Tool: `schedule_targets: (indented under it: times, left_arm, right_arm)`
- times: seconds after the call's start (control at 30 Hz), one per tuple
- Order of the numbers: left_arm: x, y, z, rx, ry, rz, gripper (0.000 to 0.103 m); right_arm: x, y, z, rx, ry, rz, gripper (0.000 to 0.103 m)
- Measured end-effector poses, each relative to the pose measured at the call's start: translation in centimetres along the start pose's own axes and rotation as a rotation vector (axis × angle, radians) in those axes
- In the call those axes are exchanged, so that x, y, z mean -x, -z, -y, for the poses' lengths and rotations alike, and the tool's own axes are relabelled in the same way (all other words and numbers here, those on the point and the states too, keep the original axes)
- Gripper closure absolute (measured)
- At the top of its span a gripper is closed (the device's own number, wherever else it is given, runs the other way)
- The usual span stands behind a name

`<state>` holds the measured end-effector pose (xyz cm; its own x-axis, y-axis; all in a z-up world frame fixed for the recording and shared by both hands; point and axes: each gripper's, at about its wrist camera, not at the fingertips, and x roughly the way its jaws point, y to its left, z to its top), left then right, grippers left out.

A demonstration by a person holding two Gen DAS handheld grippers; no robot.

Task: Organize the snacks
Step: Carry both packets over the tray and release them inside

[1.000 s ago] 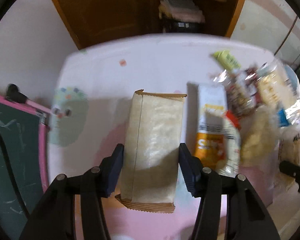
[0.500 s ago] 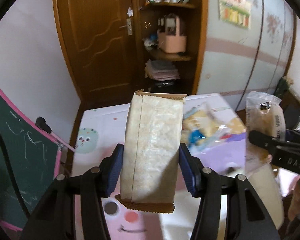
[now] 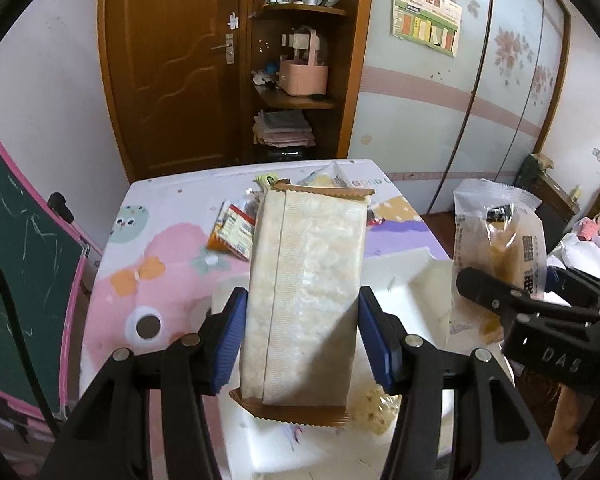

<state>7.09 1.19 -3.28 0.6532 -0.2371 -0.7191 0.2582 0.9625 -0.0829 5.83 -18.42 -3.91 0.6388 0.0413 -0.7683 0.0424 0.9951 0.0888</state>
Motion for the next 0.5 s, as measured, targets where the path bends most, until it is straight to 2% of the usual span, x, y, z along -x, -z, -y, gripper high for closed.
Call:
schedule_targets:
  times: [0.2, 0.5]
  left_arm:
    - [-0.5, 2.7, 0.4, 0.028, -0.002, -0.037, 0.050]
    - [-2.3, 4.0, 0.5, 0.026, 0.001, -0.090, 0.050]
  right_arm:
    - [-0.2, 3.6, 0.2, 0.020, 0.052, -0.033, 0.036]
    - [-1.1, 5.7, 0.2, 0.031, 0.081, -0.074, 0.035]
